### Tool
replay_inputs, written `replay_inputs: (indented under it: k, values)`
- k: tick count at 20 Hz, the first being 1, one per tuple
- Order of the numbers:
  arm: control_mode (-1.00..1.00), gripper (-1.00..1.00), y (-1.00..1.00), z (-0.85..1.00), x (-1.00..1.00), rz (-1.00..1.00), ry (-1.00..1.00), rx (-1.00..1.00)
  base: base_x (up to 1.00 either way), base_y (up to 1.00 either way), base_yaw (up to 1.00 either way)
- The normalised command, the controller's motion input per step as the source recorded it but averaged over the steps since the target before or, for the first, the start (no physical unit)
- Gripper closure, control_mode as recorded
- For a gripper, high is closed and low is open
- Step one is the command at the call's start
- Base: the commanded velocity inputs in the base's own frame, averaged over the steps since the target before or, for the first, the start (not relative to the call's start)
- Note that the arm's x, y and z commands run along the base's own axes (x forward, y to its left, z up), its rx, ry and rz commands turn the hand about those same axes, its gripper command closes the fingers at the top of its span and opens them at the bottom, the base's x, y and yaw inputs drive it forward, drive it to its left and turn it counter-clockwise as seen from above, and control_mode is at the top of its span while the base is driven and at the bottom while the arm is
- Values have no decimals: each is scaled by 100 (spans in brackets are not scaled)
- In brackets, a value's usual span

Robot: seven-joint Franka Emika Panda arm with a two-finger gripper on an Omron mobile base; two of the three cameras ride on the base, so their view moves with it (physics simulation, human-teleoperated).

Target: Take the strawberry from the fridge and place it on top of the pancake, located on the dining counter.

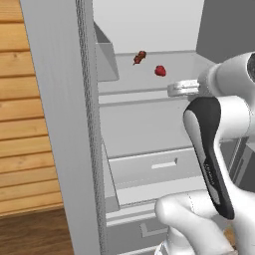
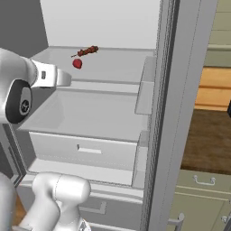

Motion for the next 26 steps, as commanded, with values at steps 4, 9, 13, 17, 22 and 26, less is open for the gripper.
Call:
replay_inputs:
  k: [4,9,13,17,22,26]
  values:
    - [-100,-100,6,67,57,0,-12,17,0,0,0]
    - [-100,-100,1,10,75,-2,9,-2,0,0,0]
    - [-100,-100,-3,-13,96,0,22,-6,0,0,0]
    - [-100,-100,0,-16,93,0,1,-4,0,0,0]
    - [-100,-100,0,-12,81,0,3,-10,0,0,0]
    - [-100,-100,0,-29,55,0,9,-5,0,0,0]
